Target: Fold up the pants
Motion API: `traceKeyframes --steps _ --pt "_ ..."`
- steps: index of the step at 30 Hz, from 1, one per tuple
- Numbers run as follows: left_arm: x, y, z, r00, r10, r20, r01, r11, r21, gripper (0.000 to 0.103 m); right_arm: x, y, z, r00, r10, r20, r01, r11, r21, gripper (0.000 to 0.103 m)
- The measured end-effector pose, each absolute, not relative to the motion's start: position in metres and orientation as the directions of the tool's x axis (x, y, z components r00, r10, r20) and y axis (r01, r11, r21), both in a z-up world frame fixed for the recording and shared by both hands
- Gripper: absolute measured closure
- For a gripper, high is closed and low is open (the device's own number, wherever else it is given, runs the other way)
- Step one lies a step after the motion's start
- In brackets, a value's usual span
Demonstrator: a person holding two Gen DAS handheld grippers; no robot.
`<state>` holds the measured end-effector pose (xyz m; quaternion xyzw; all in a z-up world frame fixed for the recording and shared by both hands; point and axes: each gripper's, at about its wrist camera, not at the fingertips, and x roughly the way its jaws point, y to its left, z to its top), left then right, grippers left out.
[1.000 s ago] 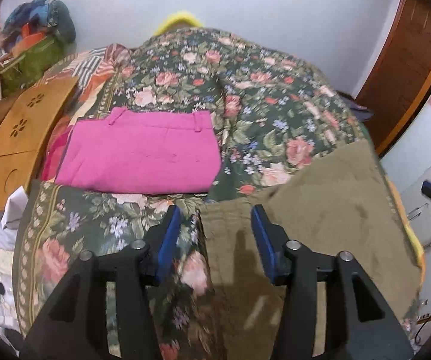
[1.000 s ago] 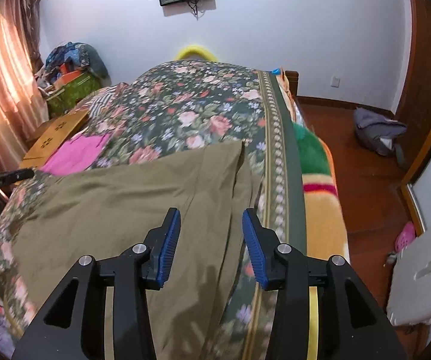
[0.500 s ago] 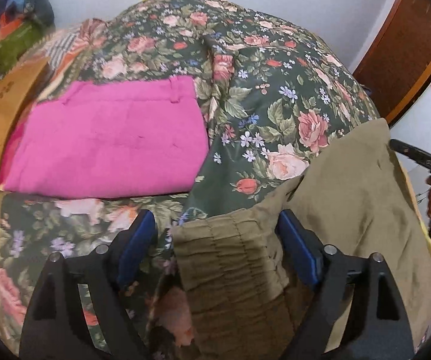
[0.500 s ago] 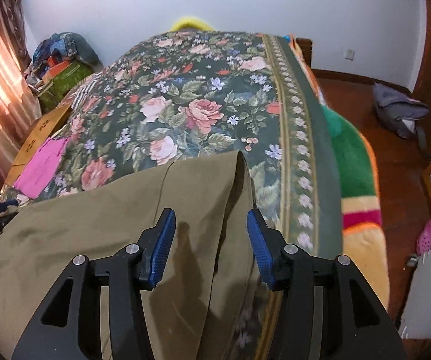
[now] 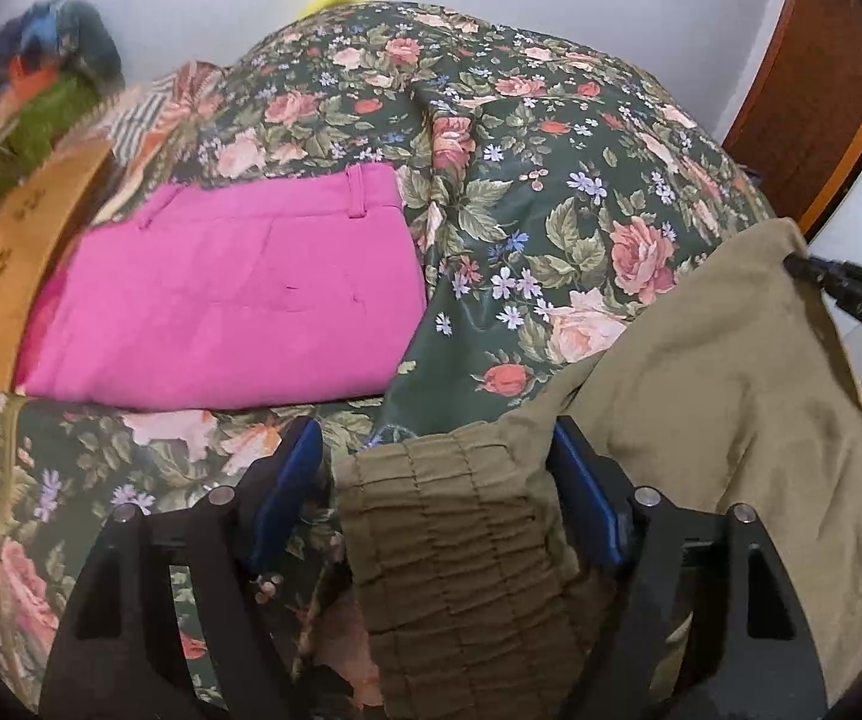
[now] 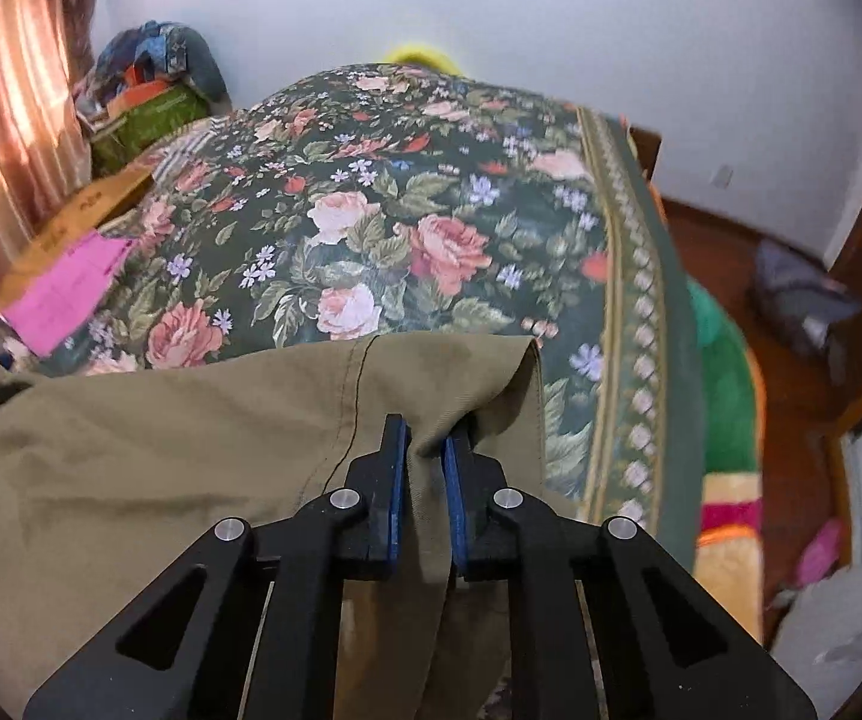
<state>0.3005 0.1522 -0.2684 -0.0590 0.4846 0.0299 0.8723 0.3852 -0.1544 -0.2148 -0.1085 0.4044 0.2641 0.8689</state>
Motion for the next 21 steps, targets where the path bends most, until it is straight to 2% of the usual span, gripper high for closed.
traceKeyframes --steps 5,8,11,13,15,17,21 --pt "0.305 0.160 -0.271 0.515 -0.023 -0.857 -0.127 0.987 -0.103 0.025 0.394 -0.157 -0.216 0.578 0.286 -0.764 -0.515 0.854 -0.070 0.094" --pt "0.303 0.164 -0.260 0.524 0.012 -0.852 -0.168 0.982 -0.089 0.025 0.396 -0.163 -0.213 0.560 0.285 -0.778 -0.504 0.862 -0.047 0.093" --pt "0.298 0.172 -0.244 0.544 0.030 -0.838 -0.198 0.976 -0.093 0.025 0.382 -0.158 -0.201 0.592 0.247 -0.767 -0.512 0.850 -0.121 0.093" --pt "0.295 0.171 -0.233 0.551 0.059 -0.833 -0.205 0.977 -0.066 0.025 0.374 -0.158 -0.190 0.613 0.240 -0.753 -0.510 0.848 -0.146 0.088" --pt "0.291 0.169 -0.225 0.562 0.109 -0.820 -0.218 0.976 -0.019 0.025 0.366 -0.160 -0.178 0.641 0.227 -0.733 -0.496 0.851 -0.170 0.088" --pt "0.285 0.167 -0.213 0.581 0.126 -0.804 -0.222 0.975 -0.007 0.025 0.359 -0.163 -0.165 0.635 0.270 -0.723 -0.508 0.852 -0.128 0.086" --pt "0.271 0.157 -0.199 0.600 0.032 -0.799 -0.165 0.983 -0.084 0.025 0.335 -0.163 -0.150 0.591 0.376 -0.714 -0.562 0.827 -0.030 0.067"
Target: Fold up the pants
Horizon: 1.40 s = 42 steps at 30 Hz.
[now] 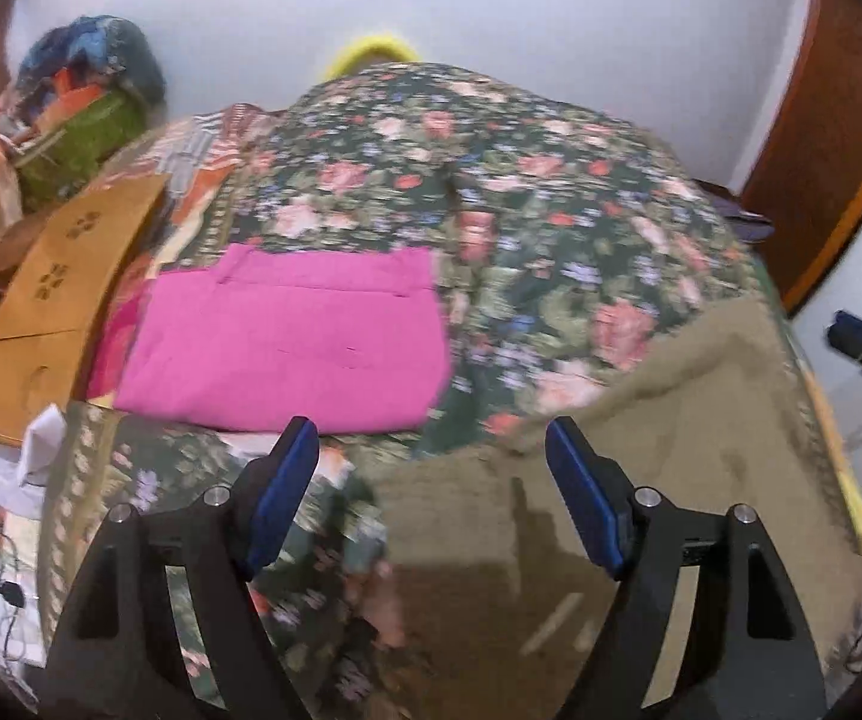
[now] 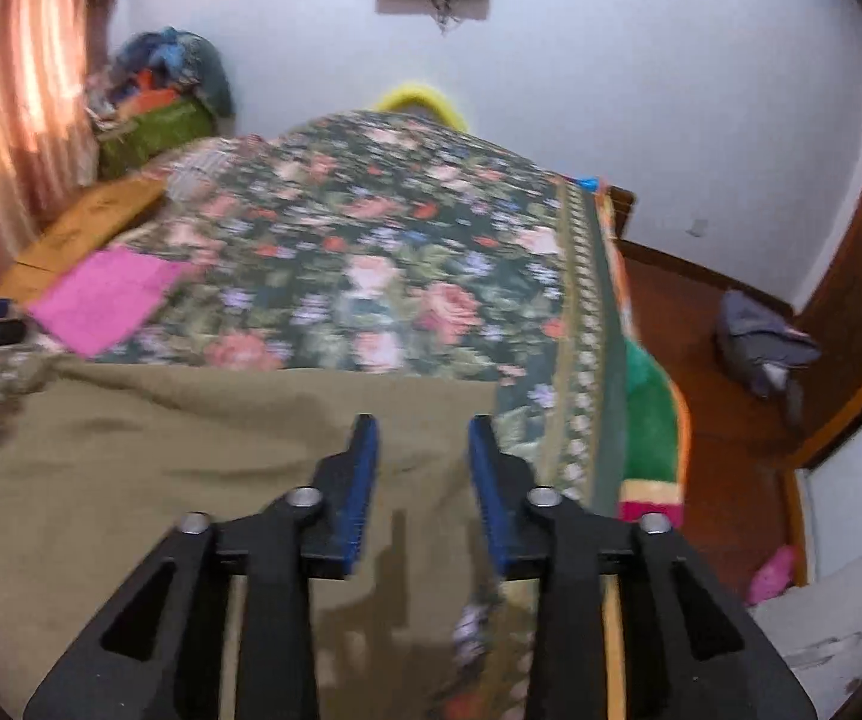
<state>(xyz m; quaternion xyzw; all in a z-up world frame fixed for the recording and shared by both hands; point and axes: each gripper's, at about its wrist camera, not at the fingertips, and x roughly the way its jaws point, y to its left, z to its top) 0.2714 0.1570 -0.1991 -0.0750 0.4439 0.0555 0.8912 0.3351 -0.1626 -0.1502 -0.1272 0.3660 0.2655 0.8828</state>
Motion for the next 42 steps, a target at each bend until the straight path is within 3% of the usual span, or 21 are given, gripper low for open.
traceKeyframes --steps 10,14,20,24,29,34,42 --pt "0.247 0.097 -0.228 0.515 -0.059 -0.855 -0.037 0.995 -0.092 0.025 0.285 -0.142 -0.189 0.382 0.484 -0.787 -0.641 0.753 0.152 0.064" --pt "0.241 0.094 -0.244 0.503 0.021 -0.864 -0.052 0.999 -0.007 0.023 0.273 -0.148 -0.213 0.318 0.446 -0.837 -0.637 0.754 0.159 0.064" --pt "0.216 0.122 -0.228 0.520 0.089 -0.850 -0.139 0.990 0.019 0.023 0.258 -0.180 -0.211 0.344 0.416 -0.842 -0.585 0.796 0.155 0.064" --pt "0.192 0.141 -0.209 0.543 0.077 -0.836 -0.185 0.982 -0.030 0.020 0.244 -0.200 -0.200 0.399 0.373 -0.838 -0.542 0.833 0.114 0.064" --pt "0.161 0.148 -0.192 0.579 0.006 -0.816 -0.215 0.966 -0.145 0.003 0.226 -0.211 -0.173 0.470 0.408 -0.783 -0.518 0.846 0.129 0.064" --pt "0.143 0.132 -0.200 0.558 -0.072 -0.827 -0.200 0.955 -0.218 0.002 0.206 -0.199 -0.151 0.531 0.447 -0.720 -0.541 0.833 0.117 0.056" --pt "0.129 0.109 -0.234 0.498 -0.228 -0.837 -0.189 0.913 -0.361 0.002 0.188 -0.173 -0.162 0.519 0.487 -0.703 -0.574 0.808 0.135 0.054"
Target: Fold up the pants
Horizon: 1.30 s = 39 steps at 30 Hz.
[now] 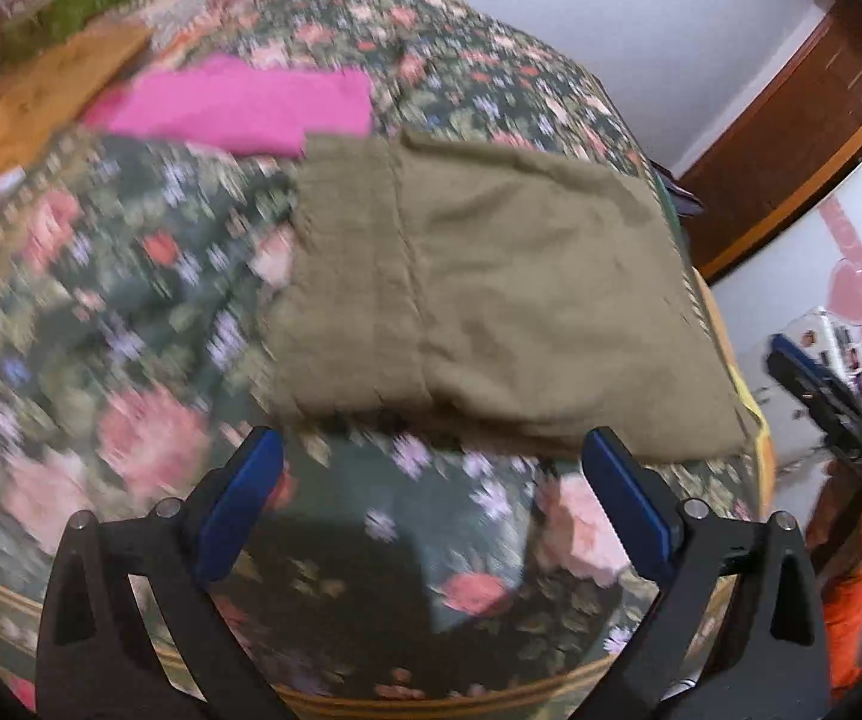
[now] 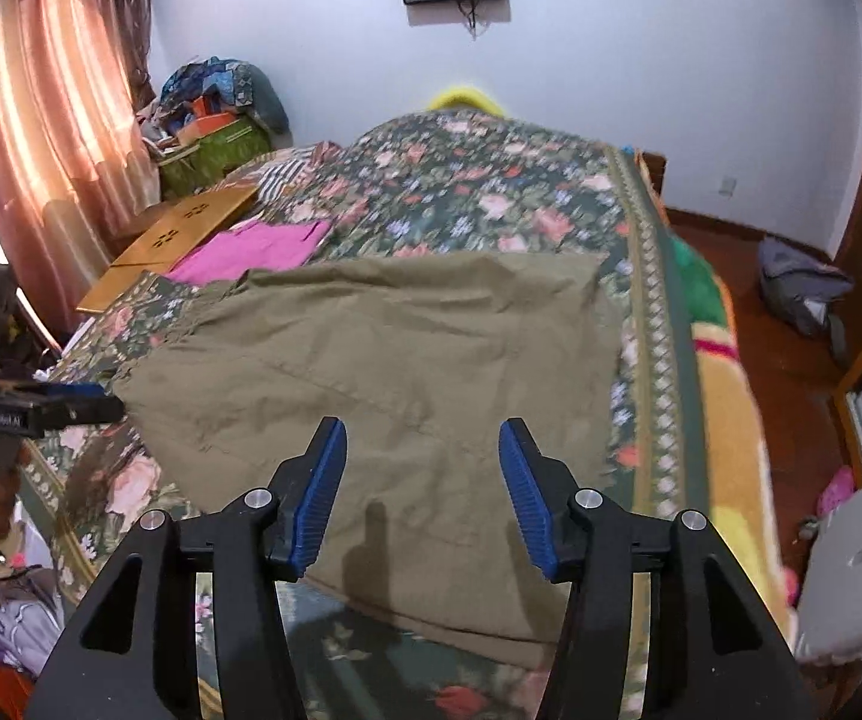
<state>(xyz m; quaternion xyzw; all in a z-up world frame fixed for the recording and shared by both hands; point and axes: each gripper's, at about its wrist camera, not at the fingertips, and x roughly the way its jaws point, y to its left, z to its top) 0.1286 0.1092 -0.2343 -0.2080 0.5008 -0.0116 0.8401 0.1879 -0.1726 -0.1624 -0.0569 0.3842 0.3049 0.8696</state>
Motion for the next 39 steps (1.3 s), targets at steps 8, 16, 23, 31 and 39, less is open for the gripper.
traceKeyframes --steps 8,16,23,31,39 --pt "0.128 0.101 -0.249 0.504 -0.322 -0.802 -0.172 0.872 -0.458 0.001 0.193 -0.166 -0.203 0.439 0.443 -0.782 -0.559 0.816 0.148 0.054" --pt "0.144 0.115 -0.250 0.536 -0.403 -0.742 -0.191 0.798 -0.571 0.001 0.189 -0.164 -0.207 0.425 0.444 -0.789 -0.570 0.808 0.148 0.054" --pt "0.174 0.124 -0.260 0.553 -0.412 -0.724 -0.228 0.761 -0.608 0.001 0.189 -0.168 -0.210 0.423 0.459 -0.782 -0.566 0.807 0.168 0.052" --pt "0.199 0.129 -0.262 0.558 -0.339 -0.758 -0.266 0.792 -0.550 0.015 0.190 -0.170 -0.211 0.415 0.473 -0.778 -0.562 0.805 0.190 0.052" --pt "0.191 0.113 -0.242 0.611 -0.172 -0.773 -0.217 0.902 -0.373 0.056 0.191 -0.173 -0.211 0.415 0.472 -0.778 -0.552 0.810 0.197 0.047"
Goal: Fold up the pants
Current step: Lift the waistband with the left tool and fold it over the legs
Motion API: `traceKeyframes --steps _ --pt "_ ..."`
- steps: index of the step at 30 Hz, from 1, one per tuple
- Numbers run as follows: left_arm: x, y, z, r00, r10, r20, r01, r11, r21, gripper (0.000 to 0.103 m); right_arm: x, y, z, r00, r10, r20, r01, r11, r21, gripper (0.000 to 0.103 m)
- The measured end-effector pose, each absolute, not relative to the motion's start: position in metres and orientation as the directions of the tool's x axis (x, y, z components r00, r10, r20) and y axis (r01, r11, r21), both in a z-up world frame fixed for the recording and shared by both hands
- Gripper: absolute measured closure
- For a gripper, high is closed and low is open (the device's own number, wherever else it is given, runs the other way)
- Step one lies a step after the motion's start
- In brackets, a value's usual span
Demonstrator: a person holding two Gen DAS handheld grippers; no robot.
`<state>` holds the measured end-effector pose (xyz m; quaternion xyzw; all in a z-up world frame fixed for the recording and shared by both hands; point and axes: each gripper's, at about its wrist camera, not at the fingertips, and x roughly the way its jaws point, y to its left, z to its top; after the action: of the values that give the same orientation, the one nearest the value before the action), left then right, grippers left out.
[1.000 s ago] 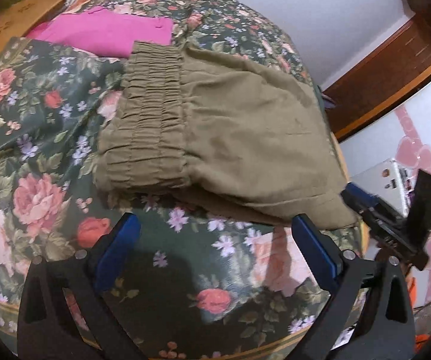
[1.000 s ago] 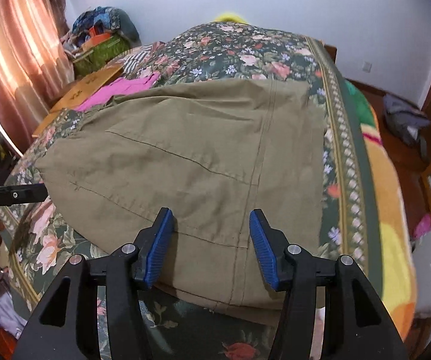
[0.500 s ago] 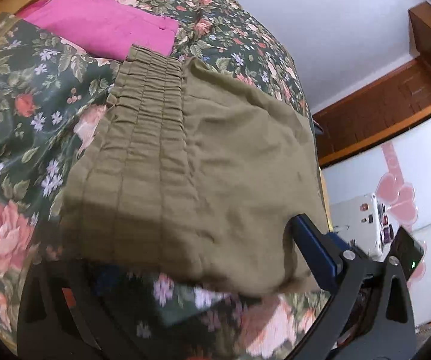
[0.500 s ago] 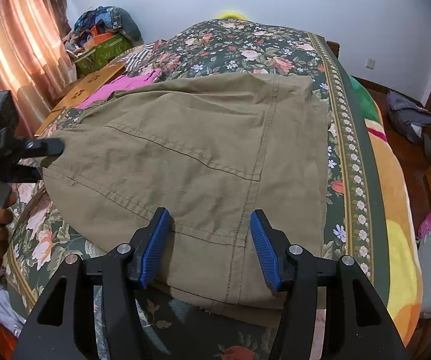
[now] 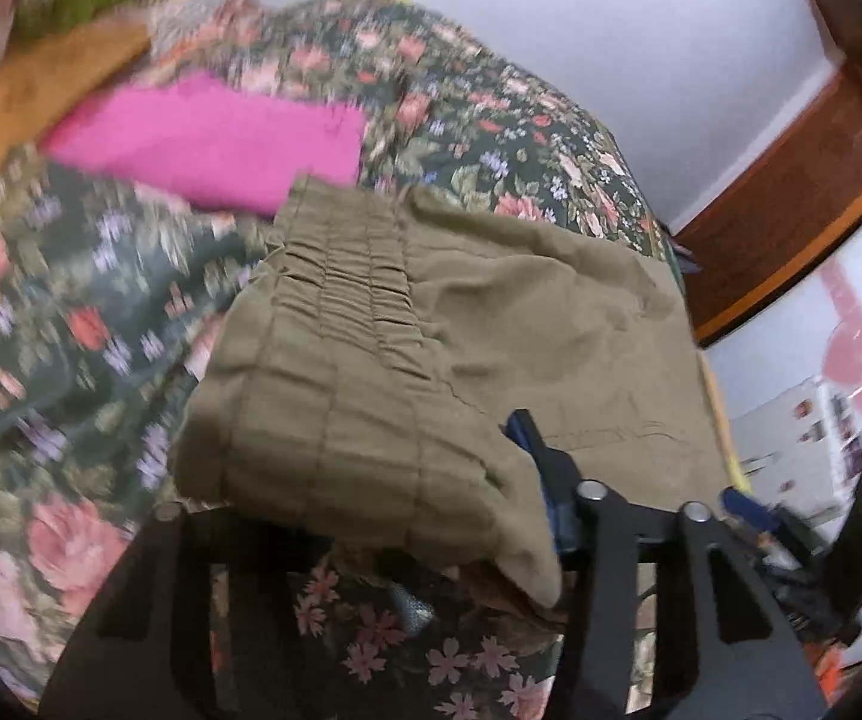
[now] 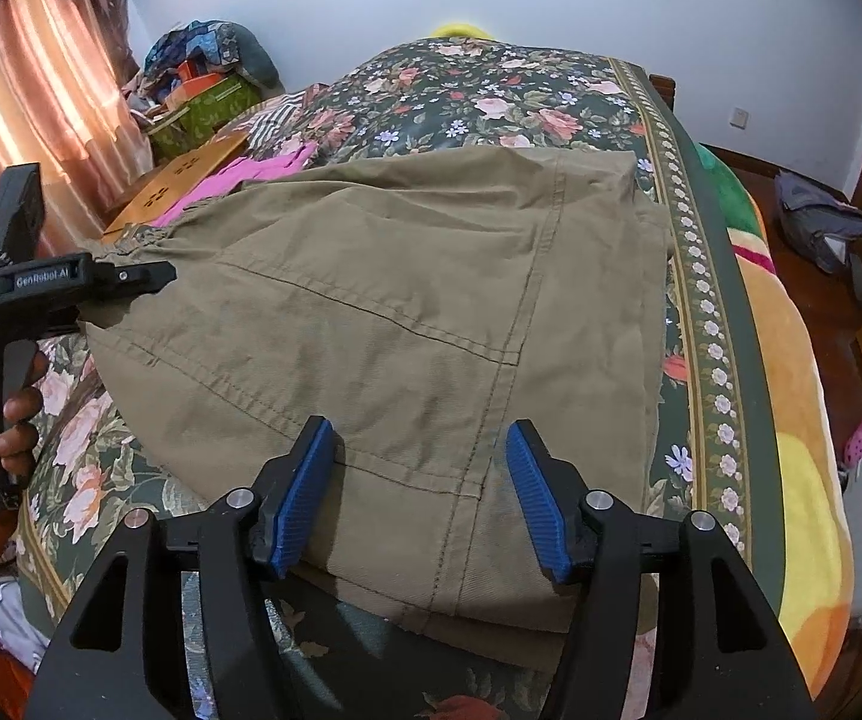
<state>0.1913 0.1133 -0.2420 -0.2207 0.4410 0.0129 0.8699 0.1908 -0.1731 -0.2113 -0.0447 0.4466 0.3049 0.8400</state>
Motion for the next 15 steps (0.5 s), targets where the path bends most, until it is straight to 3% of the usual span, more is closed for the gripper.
traceKeyframes --steps 10,15 --pt "0.161 0.098 -0.205 0.687 0.022 -0.726 -0.184 0.972 -0.145 0.065 0.194 -0.160 -0.193 0.405 0.444 -0.799 -0.581 0.800 0.150 0.045" --pt "0.133 0.112 -0.185 0.713 0.081 -0.696 -0.215 0.971 -0.108 0.067 0.191 -0.133 -0.164 0.423 0.517 -0.744 -0.639 0.752 0.160 0.044"
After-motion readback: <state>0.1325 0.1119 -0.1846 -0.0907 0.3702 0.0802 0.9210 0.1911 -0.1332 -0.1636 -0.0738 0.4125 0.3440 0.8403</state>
